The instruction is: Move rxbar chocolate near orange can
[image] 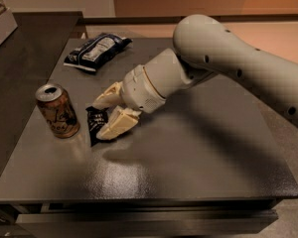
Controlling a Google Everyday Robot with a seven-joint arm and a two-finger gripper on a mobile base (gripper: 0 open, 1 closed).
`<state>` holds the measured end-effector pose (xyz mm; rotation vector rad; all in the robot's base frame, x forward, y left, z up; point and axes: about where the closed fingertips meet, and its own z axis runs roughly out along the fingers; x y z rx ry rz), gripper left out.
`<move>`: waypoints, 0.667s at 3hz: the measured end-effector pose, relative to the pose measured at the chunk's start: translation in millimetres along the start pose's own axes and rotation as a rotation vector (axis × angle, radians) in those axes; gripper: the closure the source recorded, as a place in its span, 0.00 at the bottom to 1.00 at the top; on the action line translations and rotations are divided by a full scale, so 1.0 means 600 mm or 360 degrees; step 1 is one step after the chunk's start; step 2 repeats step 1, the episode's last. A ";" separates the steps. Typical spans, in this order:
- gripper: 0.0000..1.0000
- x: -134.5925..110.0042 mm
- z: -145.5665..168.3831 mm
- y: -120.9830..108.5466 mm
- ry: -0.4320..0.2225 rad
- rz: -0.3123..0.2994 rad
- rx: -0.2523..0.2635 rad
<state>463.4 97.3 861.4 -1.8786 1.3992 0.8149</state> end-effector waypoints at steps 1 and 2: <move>0.00 -0.002 0.002 0.001 0.0001 -0.0004 -0.0004; 0.00 -0.002 0.002 0.001 0.0001 -0.0004 -0.0004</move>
Offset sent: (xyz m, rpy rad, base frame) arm 0.0000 0.0000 0.0000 0.0000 0.0000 0.0000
